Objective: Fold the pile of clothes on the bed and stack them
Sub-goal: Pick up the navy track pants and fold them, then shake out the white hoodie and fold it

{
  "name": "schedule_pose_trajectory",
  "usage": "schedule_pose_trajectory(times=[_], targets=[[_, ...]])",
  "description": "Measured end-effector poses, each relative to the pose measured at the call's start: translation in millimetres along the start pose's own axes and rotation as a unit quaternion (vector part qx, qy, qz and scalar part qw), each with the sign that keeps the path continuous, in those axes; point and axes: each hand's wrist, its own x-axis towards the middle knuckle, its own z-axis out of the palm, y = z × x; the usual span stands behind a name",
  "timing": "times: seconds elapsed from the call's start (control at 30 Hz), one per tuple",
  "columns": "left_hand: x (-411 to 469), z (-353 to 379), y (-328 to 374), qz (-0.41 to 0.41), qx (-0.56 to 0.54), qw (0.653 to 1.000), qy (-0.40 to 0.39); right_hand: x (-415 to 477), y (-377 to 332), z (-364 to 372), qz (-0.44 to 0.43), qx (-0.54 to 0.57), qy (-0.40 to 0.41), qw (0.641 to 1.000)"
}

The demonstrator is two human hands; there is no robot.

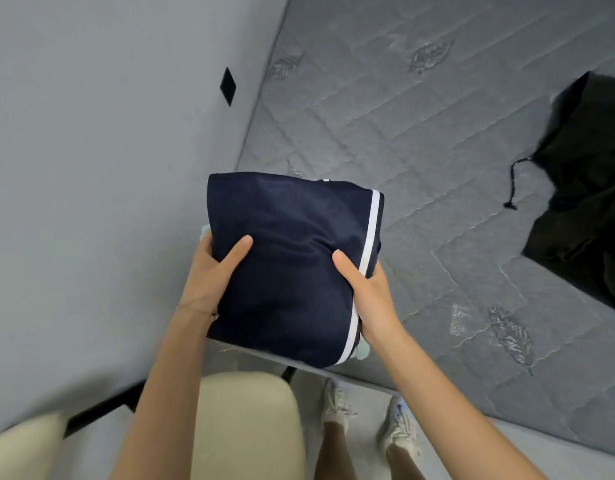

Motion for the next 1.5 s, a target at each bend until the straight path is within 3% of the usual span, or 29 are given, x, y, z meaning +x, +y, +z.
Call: schedule_pose_trajectory(times=[0.17,0.4,0.77,0.87,0.93,1.07,1.3,1.5], targets=[[39,-41,-31,0.004,0.04,0.999,0.022,31,43,39,0.0,-0.045,0.015,0.999],[78,-33,-103,0.022,0.139,0.989,0.037,76,103,22,0.017,-0.149,0.087,0.985],[63,-23,-115,0.08,0.286,0.947,0.122,81,99,22,-0.048,-0.374,0.11,0.919],[58,-27,-104,0.088,0.37,0.914,0.142,70,81,10,-0.06,-0.43,0.109,0.894],[48,-29,-91,0.126,0.417,0.888,0.145,58,61,-3,-0.078,-0.493,0.118,0.858],[22,-11,-49,0.204,0.481,0.85,0.07,32,13,-32,-0.101,-0.594,0.132,0.787],[-28,72,33,0.259,0.533,0.805,-0.027,-30,-78,-87,-0.115,-0.659,0.155,0.726],[-96,173,93,0.315,0.557,0.766,-0.06,-92,-139,-176,-0.099,-0.69,0.178,0.694]])
